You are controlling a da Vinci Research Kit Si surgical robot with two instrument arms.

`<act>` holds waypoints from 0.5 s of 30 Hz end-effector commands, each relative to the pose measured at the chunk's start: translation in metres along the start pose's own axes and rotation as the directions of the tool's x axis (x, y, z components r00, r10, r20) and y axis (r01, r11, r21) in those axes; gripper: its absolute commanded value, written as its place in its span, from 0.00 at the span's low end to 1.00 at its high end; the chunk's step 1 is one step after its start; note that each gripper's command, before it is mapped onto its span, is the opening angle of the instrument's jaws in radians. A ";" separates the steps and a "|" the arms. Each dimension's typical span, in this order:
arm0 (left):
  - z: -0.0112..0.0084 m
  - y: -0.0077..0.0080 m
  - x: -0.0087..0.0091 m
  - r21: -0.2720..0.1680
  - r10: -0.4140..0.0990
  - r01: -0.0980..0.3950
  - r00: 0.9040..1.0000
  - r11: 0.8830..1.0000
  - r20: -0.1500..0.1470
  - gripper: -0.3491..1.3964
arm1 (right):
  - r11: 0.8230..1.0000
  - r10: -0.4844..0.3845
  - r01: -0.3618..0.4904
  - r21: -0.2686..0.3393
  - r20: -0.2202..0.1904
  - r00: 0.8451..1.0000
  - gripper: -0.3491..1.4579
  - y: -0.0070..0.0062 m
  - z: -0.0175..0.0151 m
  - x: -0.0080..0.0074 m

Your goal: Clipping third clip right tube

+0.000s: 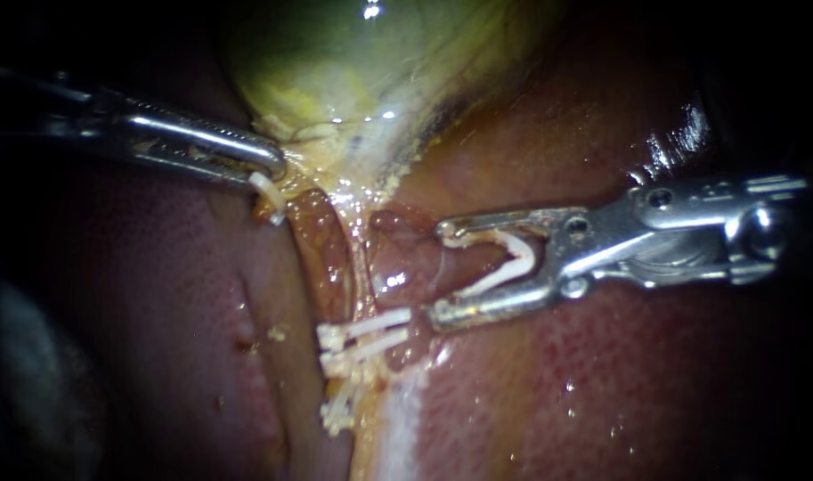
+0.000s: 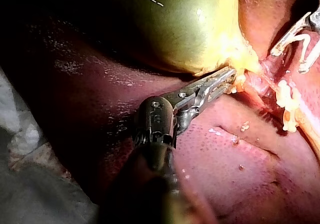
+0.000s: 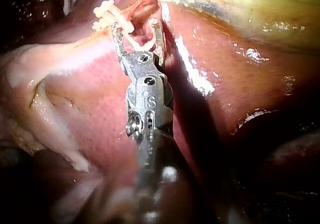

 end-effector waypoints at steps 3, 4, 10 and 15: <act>0.0001 0.0000 -0.0001 0.001 0.000 0.000 1.000 1.000 0.000 0.00 | 0.999 0.051 -0.050 0.006 -0.016 0.999 0.45 0.0006 0.0013 0.0000; 0.0001 0.0000 -0.0001 0.001 0.000 0.000 1.000 1.000 0.000 0.00 | 0.998 0.063 -0.062 0.006 -0.022 0.998 0.45 0.0007 0.0017 0.0000; 0.0001 -0.0001 -0.0001 0.001 0.000 0.000 1.000 1.000 0.000 0.00 | 0.990 0.139 -0.138 0.028 -0.068 0.988 0.45 0.0015 0.0042 0.0001; 0.0002 -0.0001 -0.0001 0.002 0.000 0.000 1.000 1.000 0.000 0.00 | 0.980 0.197 -0.191 0.060 -0.126 0.972 0.45 0.0018 0.0058 0.0006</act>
